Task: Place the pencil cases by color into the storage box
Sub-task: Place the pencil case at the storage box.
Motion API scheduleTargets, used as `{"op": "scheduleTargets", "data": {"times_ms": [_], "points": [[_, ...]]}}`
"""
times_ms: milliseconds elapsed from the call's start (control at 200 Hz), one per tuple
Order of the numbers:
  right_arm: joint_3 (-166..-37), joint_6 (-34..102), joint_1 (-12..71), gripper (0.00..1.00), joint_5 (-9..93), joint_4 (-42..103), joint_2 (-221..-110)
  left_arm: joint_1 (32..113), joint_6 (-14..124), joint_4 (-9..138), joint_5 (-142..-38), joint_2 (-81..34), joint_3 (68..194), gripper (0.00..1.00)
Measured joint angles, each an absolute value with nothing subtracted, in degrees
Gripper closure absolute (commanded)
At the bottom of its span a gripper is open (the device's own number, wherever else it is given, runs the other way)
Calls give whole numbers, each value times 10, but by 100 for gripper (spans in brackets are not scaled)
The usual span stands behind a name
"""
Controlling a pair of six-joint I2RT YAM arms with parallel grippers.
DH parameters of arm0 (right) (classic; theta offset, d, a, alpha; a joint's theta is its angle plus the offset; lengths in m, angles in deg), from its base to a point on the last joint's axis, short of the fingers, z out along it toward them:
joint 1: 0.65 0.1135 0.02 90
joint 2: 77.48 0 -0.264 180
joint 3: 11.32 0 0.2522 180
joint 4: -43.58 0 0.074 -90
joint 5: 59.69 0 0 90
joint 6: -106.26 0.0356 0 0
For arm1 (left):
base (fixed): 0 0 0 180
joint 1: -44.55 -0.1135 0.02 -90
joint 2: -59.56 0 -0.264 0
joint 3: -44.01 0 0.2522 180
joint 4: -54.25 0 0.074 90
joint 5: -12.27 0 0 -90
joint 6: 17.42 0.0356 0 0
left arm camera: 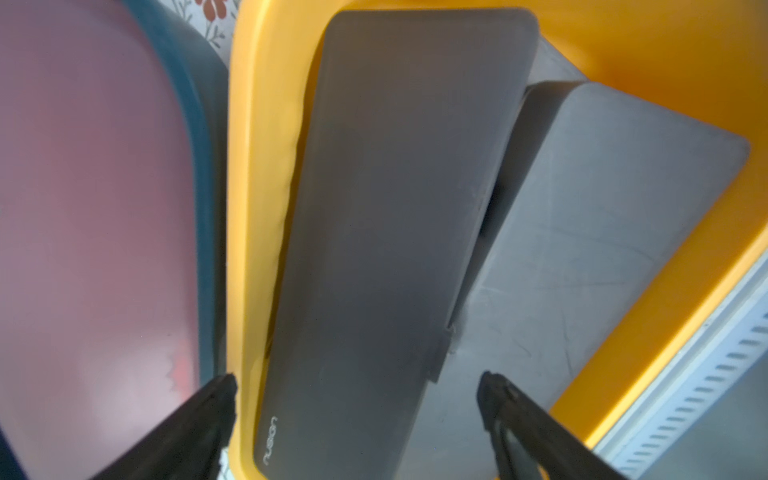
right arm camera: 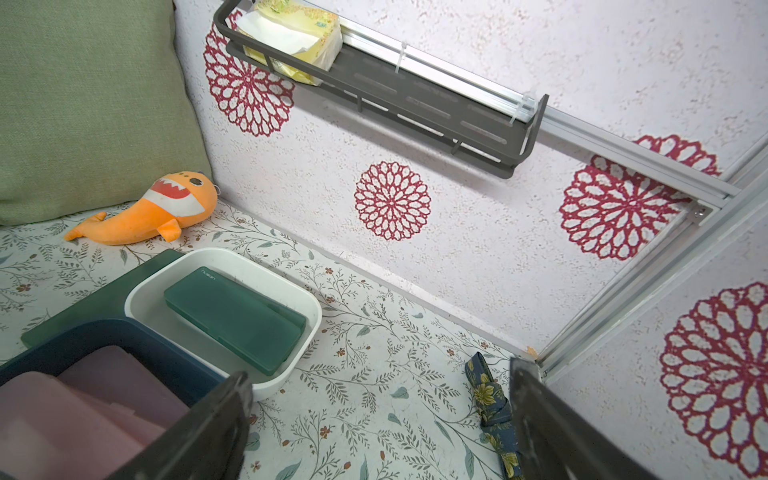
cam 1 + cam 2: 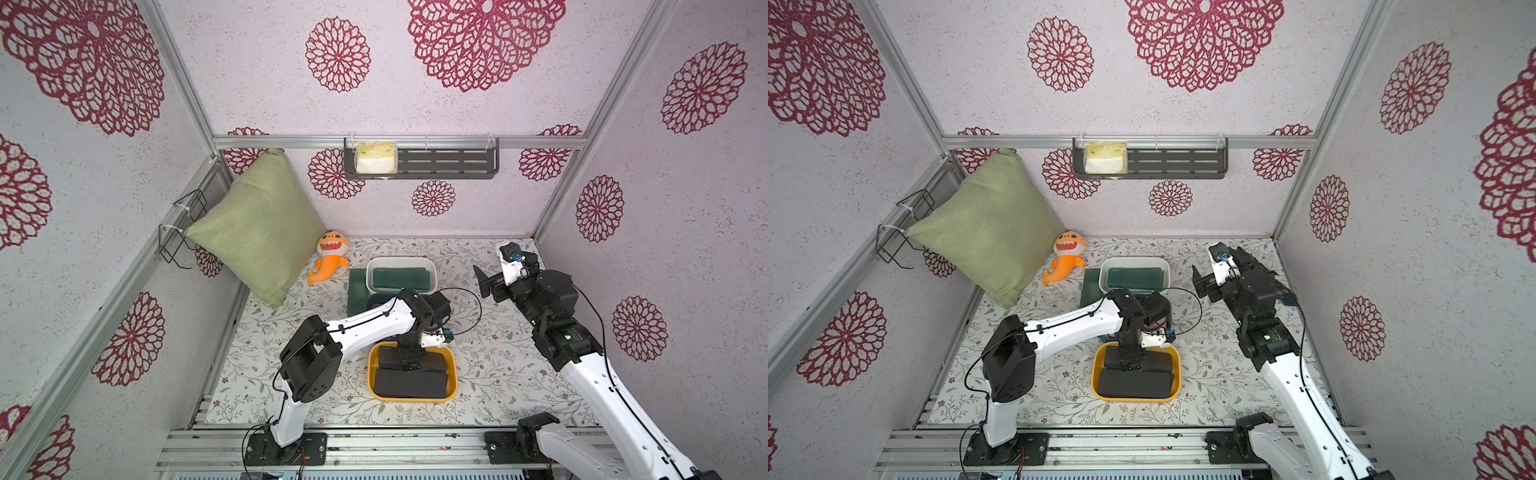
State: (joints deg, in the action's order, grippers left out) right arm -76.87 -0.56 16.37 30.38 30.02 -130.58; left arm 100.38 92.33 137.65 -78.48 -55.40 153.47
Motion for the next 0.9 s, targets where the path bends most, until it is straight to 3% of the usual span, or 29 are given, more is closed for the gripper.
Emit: {"op": "scheduleTargets", "data": {"times_ms": [90,145,355,660,900], "points": [[-769,-6,164,1,305,300,-1306,1004,920,1377,-786,-554,1534,21],[-769,-6,164,1,305,300,-1306,1004,915,1378,-789,-554,1534,22],[-769,-6,164,1,306,300,-1306,1004,896,1378,-794,-531,1534,20],[-769,-5,164,1,306,300,-1306,990,816,1332,-752,-370,1525,14],[-769,-1,164,1,306,300,-1307,851,676,1263,-691,-292,1459,11]]}}
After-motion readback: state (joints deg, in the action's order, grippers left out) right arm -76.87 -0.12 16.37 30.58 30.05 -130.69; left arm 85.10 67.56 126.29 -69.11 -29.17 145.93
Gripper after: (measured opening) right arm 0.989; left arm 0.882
